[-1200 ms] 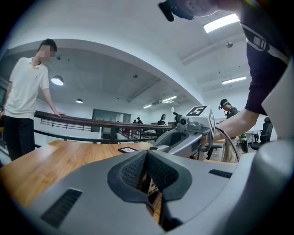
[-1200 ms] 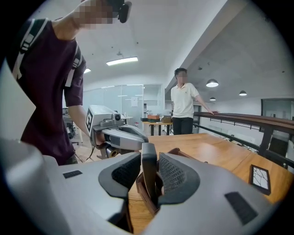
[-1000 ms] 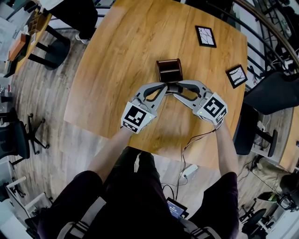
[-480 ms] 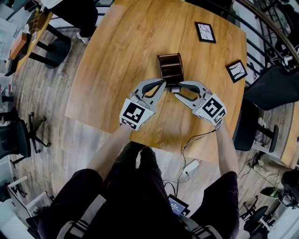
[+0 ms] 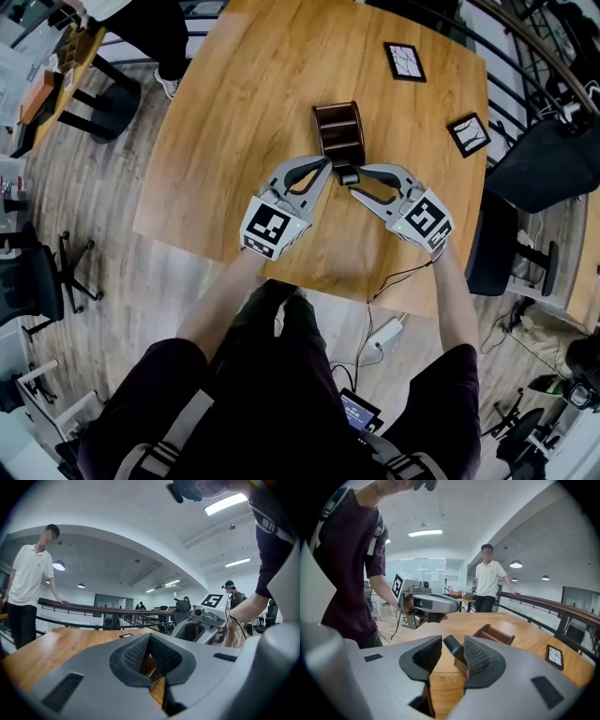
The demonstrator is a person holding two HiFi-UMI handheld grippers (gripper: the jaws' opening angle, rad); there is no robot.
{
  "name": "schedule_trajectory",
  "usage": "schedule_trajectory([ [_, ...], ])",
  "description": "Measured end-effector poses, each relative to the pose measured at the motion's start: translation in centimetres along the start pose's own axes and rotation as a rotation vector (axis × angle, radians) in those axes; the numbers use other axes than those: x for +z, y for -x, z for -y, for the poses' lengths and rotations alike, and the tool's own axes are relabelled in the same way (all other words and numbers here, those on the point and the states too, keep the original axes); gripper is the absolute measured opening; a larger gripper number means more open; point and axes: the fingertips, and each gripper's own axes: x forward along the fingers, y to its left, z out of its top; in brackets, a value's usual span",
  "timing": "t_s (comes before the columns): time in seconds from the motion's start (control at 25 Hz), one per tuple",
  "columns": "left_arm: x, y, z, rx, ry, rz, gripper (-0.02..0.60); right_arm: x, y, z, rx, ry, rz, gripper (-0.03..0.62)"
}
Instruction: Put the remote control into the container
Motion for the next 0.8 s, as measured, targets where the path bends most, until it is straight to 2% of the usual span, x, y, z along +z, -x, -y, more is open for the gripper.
schedule_trajectory([
  [0.2,1.3,0.7,1.2,-0.008,-0.005,0.01,0.011,1.6,1.7,-0.9,-0.029,0.015,0.022,0.14],
  [0.36,4.4,1.8,2.5,-0.018,-0.027,0.033,0.011,5.1,3.8,-1.7,-0.112,-0.006,0.081,0.14],
  [0.44,6.7,2.8,3.1,-0.018,-0.039,0.052,0.011,7.5,5.5,-1.9,-0.194,-0.034,0.137,0.14],
  [0.68,13.5,5.8,5.6,-0.03,-0.085,0.116,0.011,14.4,10.8,-3.8,-0.526,-0.124,0.321,0.138],
  [0.8,15.5,7.6,7.4,-0.052,-0.1,0.136,0.011,17.1,12.0,-6.2,-0.625,-0.152,0.397,0.133],
])
